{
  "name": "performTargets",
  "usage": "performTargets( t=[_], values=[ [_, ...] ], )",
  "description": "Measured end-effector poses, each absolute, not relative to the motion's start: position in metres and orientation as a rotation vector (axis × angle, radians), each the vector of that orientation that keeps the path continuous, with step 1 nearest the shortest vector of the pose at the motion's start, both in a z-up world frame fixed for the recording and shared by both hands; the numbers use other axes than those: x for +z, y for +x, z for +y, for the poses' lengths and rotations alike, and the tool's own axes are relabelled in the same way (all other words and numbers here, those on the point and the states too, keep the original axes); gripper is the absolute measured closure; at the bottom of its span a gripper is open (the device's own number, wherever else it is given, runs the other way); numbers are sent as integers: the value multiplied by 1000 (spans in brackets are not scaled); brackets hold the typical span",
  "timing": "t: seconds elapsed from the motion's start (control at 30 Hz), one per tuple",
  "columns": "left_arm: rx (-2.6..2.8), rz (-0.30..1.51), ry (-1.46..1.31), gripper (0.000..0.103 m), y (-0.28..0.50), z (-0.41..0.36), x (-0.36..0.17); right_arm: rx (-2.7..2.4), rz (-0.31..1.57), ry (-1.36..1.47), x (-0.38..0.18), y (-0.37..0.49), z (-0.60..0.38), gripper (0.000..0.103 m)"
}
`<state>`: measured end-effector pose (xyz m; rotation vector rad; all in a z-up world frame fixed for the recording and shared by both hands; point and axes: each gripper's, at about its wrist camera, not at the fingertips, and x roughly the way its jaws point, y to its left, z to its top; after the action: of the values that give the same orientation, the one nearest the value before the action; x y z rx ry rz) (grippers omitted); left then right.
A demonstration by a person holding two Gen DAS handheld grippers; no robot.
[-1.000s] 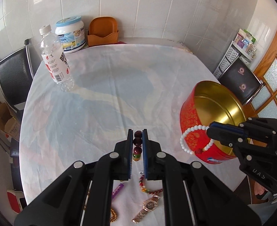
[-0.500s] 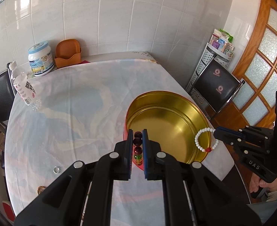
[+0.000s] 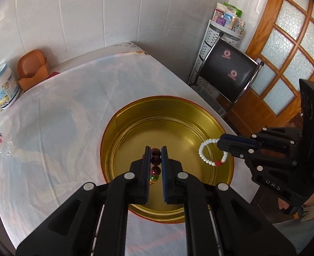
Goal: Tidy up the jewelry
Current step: 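Carry both bracelets over the gold tin with both tools, then open both tools to drop the bracelets into the tin, withdraw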
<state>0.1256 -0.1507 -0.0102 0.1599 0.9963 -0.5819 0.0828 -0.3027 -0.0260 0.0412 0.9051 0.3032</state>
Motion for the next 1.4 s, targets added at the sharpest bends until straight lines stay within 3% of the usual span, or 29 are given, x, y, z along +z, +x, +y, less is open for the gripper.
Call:
performTargets(
  t=[0.27,0.53,1.27,1.3,1.33,1.37,1.4],
  values=[
    [-662,1200,243,93,177,-178,-90,309,1091,37,-80,143,-302,96],
    [-679,1286,289,93,176,-179,-125,390,1250,-10,-113,147,-298,96],
    [-628,1272,312,93,170,-172,-119,465,1257,-92,-106,142,-294,96],
    [-621,1256,326,91,170,-172,-115,461,1248,-105,-104,141,-294,90],
    [-619,1242,328,87,170,-171,-112,456,1243,-111,-102,140,-294,66],
    [-619,1230,318,68,170,-169,-107,449,1236,-116,-100,139,-295,50],
    [-613,1220,306,39,170,-166,-103,439,1218,-122,-97,138,-296,22]
  ],
)
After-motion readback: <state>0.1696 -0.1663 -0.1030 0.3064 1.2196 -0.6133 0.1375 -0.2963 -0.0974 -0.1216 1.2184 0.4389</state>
